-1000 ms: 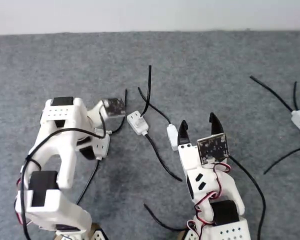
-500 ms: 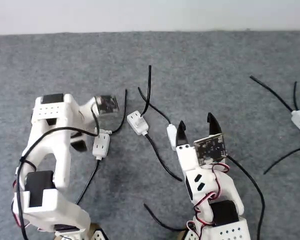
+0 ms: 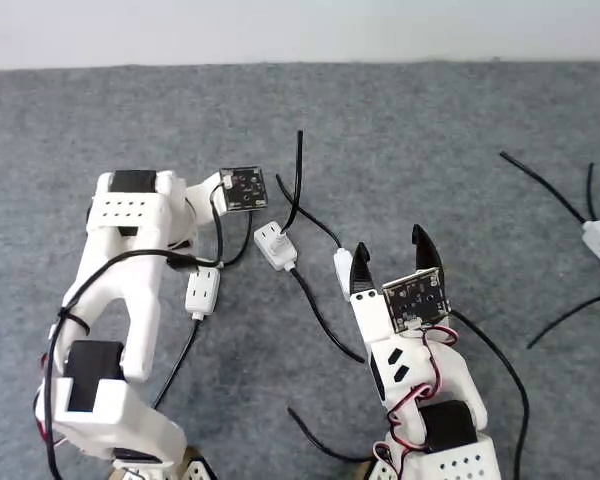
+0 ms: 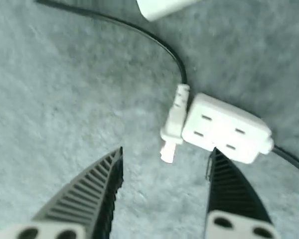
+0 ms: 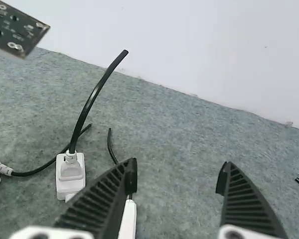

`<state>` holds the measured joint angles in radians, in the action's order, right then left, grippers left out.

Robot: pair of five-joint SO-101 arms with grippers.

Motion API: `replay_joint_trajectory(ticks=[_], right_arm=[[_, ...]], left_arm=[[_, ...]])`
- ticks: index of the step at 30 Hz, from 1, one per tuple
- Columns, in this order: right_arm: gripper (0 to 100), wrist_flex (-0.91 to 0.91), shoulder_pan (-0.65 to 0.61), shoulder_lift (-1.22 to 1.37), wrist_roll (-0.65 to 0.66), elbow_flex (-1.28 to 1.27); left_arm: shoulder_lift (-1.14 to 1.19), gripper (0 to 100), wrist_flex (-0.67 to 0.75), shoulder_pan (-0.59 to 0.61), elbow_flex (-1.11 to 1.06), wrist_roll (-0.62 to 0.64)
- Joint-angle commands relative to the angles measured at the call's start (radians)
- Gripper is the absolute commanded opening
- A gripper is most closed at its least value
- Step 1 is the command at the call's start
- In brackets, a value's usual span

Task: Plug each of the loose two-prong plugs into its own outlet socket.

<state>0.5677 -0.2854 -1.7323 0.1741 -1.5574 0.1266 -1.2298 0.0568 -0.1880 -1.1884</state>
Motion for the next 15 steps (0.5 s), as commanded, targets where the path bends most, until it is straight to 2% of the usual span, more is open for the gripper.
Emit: replay_joint_trajectory(ticks=[1, 3, 9, 15], right_arm=[[26.3, -0.002, -0.005, -0.007, 0.014, 0.009], [26.3, -0.002, -0.005, -0.007, 0.015, 0.009], [26.3, -0.002, -0.005, -0.007, 0.017, 0.009], [26.3, -0.002, -0.005, -0.007, 0.017, 0.008]], left_arm=[[-0.008, 34, 0.097, -0.005, 0.025, 0.012], [-0.008, 37, 0.15, -0.003, -0.002, 0.012], [0.098, 38, 0.256, 0.008, -0.045, 0.012], [0.284, 38, 0.321, 0.061, 0.079, 0.015]])
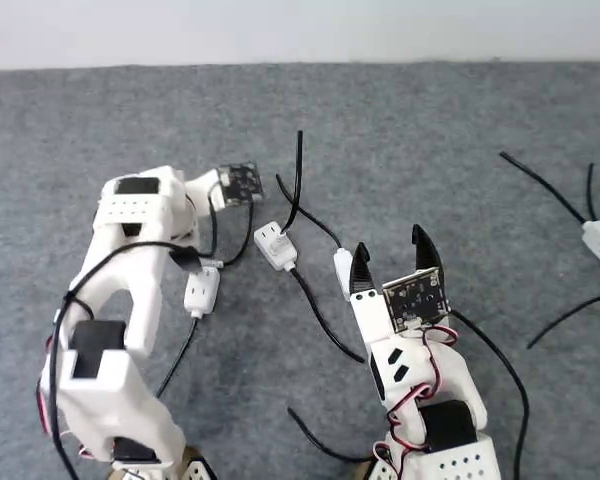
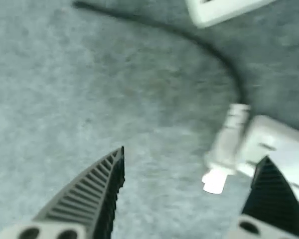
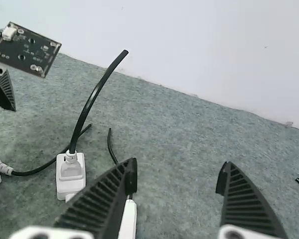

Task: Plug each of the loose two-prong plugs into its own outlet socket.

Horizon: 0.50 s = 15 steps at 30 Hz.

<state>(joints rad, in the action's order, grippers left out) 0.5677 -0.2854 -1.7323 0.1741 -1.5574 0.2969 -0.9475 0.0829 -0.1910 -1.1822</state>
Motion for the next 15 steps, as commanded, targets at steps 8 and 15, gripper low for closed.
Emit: replay_joint_trajectory(ticks=[8, 15], right_arm=[[26.3, -0.002, -0.005, -0.007, 0.017, 0.008], [26.3, -0.002, -0.005, -0.01, 0.017, 0.008]], left_arm=[[0.249, 38, -0.08, 0.048, 0.236, 0.011], [0.27, 37, -0.222, -0.025, 0.243, 0.006]])
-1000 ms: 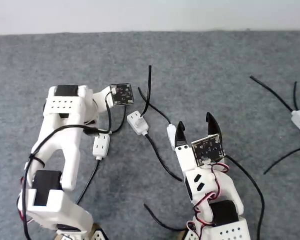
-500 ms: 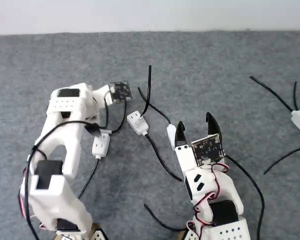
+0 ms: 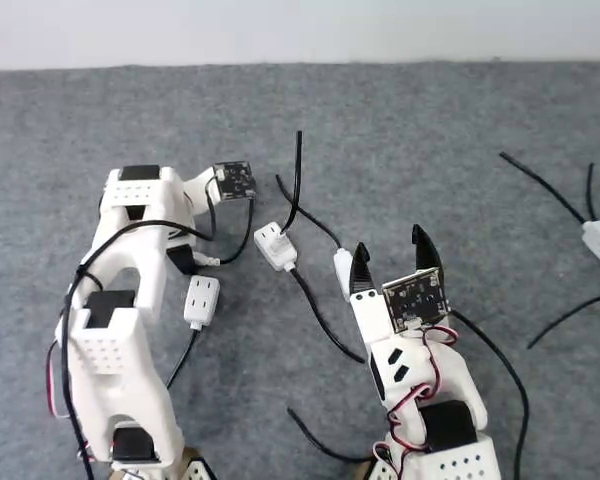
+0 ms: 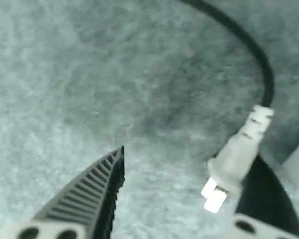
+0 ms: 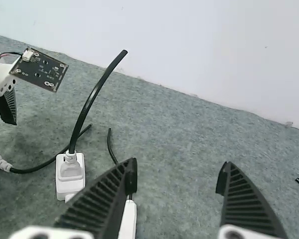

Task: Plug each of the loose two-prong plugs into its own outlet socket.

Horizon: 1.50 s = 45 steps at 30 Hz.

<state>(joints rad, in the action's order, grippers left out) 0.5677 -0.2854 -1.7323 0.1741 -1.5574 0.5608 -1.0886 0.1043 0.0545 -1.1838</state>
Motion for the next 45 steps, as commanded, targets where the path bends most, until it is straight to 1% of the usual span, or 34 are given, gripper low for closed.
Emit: replay_joint_trajectory(ticks=[1, 3, 8, 10, 13, 19, 22, 29, 31, 34, 41, 45], right_arm=[[26.3, -0.002, -0.004, -0.012, 0.017, 0.008], [26.3, -0.002, -0.002, -0.012, 0.017, 0.008], [26.3, -0.002, -0.002, -0.012, 0.017, 0.008], [26.3, -0.002, -0.002, -0.013, 0.017, 0.008], [26.3, -0.002, -0.001, -0.013, 0.017, 0.008], [26.3, -0.002, -0.001, -0.013, 0.017, 0.008], [26.3, -0.002, -0.001, -0.013, 0.017, 0.008], [26.3, -0.002, -0.001, -0.013, 0.017, 0.008], [26.3, -0.002, -0.001, -0.013, 0.017, 0.008], [26.3, -0.002, -0.001, -0.013, 0.017, 0.008], [26.3, -0.002, -0.002, -0.013, 0.017, 0.008], [26.3, -0.002, -0.002, -0.013, 0.017, 0.008]], left_arm=[[0.006, 36, -0.092, -0.052, -0.002, 0.008], [-0.002, 30, -0.103, -0.06, 0.001, 0.008], [-0.003, 0, -0.104, -0.074, 0.002, 0.008], [0.005, 3, -0.104, -0.074, 0.002, 0.008], [0.006, 1, -0.118, -0.074, -0.001, 0.008], [-0.006, 1, -0.239, -0.081, 0.036, 0.009], [-0.006, 1, -0.324, -0.08, 0.113, 0.011], [-0.006, 1, -0.614, -0.071, 0.395, 0.011], [-0.006, 1, -0.671, -0.071, 0.472, 0.02], [-0.043, 1, -0.667, -0.069, 0.53, 0.107], [-0.275, 1, -0.666, -0.098, 0.535, 0.17], [-0.381, 1, -0.664, -0.11, 0.535, 0.272]])
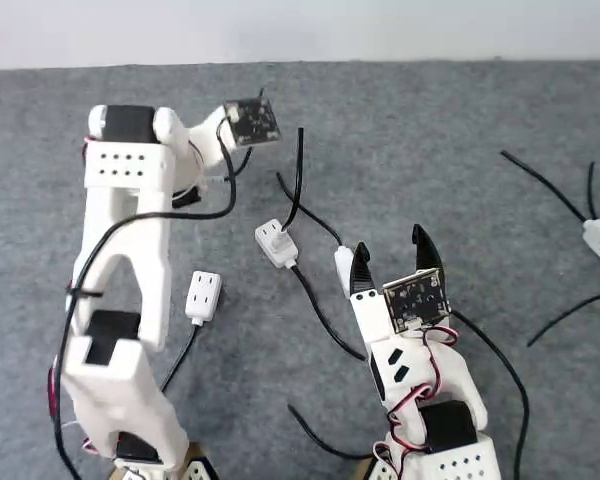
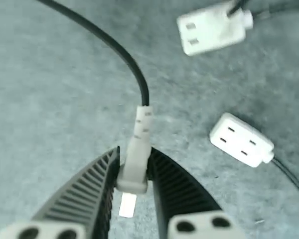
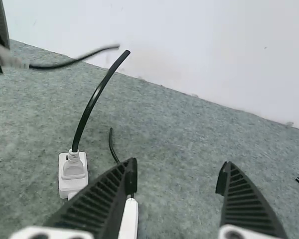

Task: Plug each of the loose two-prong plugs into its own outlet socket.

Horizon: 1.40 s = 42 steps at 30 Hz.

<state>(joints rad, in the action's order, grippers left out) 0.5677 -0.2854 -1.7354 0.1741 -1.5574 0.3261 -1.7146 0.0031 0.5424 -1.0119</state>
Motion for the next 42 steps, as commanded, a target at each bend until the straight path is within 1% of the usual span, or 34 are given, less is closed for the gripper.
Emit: replay_joint_trajectory(ticks=[1, 6, 9, 12, 16, 19, 23, 25, 29, 37, 39, 42], right_arm=[[26.3, -0.002, -0.002, -0.01, 0.017, 0.008], [26.3, -0.002, -0.004, -0.01, 0.017, 0.008], [26.3, -0.002, -0.004, -0.01, 0.017, 0.008], [26.3, -0.002, -0.004, -0.007, 0.017, 0.008], [26.3, -0.002, -0.004, -0.007, 0.017, 0.008], [26.3, -0.002, -0.004, -0.007, 0.017, 0.008], [26.3, -0.002, -0.004, -0.007, 0.017, 0.008], [26.3, -0.002, -0.004, -0.007, 0.017, 0.008], [26.3, -0.002, -0.005, -0.007, 0.017, 0.008], [26.3, -0.002, -0.021, -0.01, 0.014, 0.008], [26.3, -0.002, -0.056, -0.01, 0.017, 0.008], [26.3, -0.002, -0.119, -0.01, 0.017, 0.008]], left_arm=[[-0.161, 1, -0.037, -0.021, 0.047, 0.14], [-0.183, 1, -0.015, -0.068, 0.027, 0.427], [-0.19, 1, 0.058, -0.075, -0.047, 0.58], [-0.19, 1, 0.163, -0.087, -0.174, 0.695], [-0.193, 1, 0.256, -0.083, -0.335, 0.781], [-0.199, 1, 0.29, -0.054, -0.36, 0.839], [-0.315, 1, 0.382, -0.006, -0.372, 0.936], [-0.39, 1, 0.462, 0.006, -0.412, 0.984], [-0.557, 1, 0.634, -0.003, -0.585, 1.011], [-0.95, 1, 1.036, -0.129, -1.006, 1.007], [-1.051, 1, 1.122, -0.164, -1.096, 0.968], [-1.183, 1, 1.191, -0.258, -1.193, 0.829]])
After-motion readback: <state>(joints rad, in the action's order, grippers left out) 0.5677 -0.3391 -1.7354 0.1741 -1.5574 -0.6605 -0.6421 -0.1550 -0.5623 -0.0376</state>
